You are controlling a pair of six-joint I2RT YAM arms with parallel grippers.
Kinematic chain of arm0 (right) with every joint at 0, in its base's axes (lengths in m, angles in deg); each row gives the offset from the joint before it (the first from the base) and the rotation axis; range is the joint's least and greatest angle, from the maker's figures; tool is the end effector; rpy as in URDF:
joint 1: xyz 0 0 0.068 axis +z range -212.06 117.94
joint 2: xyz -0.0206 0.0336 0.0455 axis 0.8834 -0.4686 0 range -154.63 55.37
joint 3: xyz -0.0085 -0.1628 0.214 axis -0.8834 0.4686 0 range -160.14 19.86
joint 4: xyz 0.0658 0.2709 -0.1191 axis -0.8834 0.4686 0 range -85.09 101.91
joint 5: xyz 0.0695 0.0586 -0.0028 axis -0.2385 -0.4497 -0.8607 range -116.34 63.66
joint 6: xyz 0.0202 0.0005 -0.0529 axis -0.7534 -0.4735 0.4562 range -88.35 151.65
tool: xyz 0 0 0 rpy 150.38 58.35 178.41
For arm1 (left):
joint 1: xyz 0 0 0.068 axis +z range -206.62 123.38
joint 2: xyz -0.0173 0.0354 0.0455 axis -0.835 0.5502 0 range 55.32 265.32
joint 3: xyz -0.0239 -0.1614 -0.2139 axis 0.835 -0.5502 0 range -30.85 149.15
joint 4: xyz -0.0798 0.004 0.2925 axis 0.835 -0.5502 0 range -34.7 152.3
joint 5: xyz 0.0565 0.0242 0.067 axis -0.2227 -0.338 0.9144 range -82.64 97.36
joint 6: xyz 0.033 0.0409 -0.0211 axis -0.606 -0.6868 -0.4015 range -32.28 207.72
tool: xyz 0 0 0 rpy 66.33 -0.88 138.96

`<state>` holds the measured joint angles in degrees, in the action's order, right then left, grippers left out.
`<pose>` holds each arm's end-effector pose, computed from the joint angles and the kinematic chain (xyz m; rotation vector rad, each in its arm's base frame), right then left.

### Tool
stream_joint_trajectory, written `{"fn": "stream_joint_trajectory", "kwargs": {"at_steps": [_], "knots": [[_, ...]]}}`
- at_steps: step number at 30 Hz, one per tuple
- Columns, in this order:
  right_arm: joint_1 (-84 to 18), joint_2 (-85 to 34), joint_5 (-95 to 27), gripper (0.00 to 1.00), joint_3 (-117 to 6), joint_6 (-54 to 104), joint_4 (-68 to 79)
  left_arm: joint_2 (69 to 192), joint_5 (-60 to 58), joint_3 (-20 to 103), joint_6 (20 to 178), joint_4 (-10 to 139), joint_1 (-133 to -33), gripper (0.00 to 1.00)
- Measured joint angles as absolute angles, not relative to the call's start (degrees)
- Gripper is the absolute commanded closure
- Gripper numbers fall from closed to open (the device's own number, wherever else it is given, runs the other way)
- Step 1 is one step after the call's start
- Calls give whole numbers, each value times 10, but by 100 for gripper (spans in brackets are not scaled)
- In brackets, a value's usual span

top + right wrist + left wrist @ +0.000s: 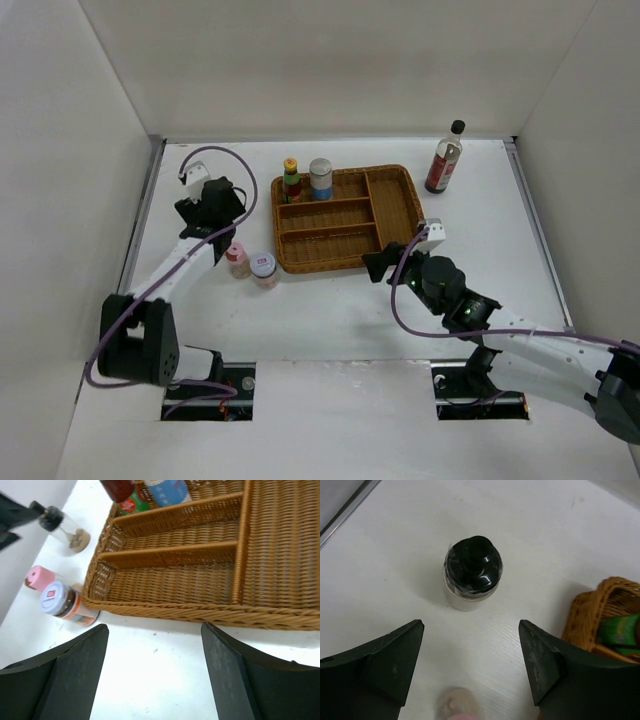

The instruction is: Organize the condiment bottles

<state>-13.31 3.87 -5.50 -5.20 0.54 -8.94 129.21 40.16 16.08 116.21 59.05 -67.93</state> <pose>0.1768 0.1802 0.2178 -0.0139 1.8268 0.6746 0.3234 -0.0427 0.2318 -0.6279 1.9104 0.1605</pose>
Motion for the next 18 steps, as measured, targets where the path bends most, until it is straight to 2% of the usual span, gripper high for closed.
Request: {"fn": "stream_joint_trajectory", "kwargs": {"at_steps": [5, 12, 18], "knots": [[-132, 39, -63, 18, -45, 5, -103, 1404, 381, 223, 1160, 590, -648, 23], [-132, 32, -70, 17, -45, 5, -119, 1465, 375, 299, 1149, 593, -624, 24], [-132, 33, -78, 16, -44, 5, -123, 1516, 371, 322, 1145, 598, -615, 30]]}}
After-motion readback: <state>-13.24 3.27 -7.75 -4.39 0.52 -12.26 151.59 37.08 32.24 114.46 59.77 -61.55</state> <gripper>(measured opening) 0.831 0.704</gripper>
